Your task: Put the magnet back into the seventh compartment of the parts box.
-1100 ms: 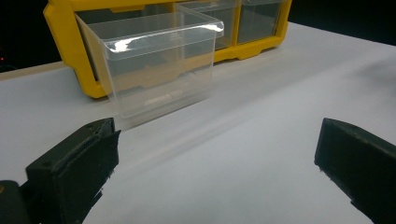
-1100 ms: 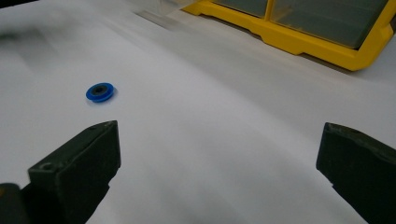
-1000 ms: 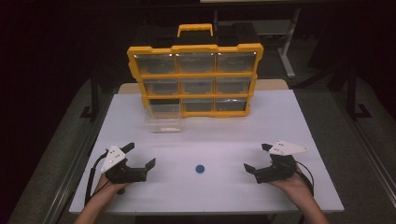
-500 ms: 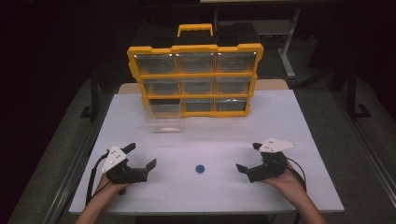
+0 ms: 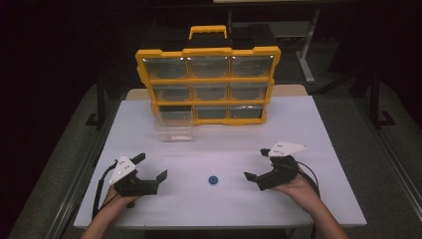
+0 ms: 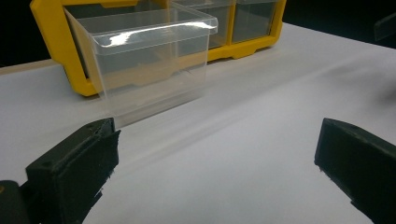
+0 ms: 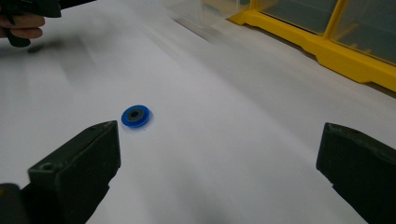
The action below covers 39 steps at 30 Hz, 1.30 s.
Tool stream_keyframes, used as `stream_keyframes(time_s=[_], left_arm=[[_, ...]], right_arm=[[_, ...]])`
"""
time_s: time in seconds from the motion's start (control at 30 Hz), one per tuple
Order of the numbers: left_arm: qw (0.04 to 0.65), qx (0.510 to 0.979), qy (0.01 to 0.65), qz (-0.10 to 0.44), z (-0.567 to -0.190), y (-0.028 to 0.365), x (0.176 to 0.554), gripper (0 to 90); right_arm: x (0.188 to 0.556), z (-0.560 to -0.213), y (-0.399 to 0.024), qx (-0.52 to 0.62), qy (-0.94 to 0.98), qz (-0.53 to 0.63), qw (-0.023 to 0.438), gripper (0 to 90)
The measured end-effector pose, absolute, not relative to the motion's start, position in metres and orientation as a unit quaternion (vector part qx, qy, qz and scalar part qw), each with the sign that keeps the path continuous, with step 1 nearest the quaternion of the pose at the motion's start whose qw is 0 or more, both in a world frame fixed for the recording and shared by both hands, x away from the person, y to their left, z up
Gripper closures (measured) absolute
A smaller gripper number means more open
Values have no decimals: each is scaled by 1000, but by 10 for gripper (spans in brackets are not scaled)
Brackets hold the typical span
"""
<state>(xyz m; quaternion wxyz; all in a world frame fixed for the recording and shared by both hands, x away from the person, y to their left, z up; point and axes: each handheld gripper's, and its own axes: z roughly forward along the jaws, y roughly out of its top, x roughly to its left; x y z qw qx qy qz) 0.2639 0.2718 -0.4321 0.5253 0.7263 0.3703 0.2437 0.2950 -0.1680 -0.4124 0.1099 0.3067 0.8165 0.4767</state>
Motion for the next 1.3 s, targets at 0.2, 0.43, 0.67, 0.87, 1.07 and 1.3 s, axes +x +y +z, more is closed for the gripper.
stream_keyframes(time_s=[0.2,0.43,0.67,0.87,1.07,1.3], left_arm=[[517,736,362,245,-432,273,264,0],[520,733,364,243,-432,273,263,0],[525,730,367,239,-432,272,264,0],[528,727,368,239,-433,271,264,0],[528,728,366,238,-434,271,264,0],[525,731,363,240,-433,271,264,0]], right_arm=[[299,-410,-161,294,823,474,106,0],[303,-409,-154,285,830,469,97,0],[307,-407,-145,277,835,466,87,0],[310,-405,-138,269,838,467,83,0],[313,-404,-133,262,842,466,81,0],[316,-401,-125,251,845,467,76,0]])
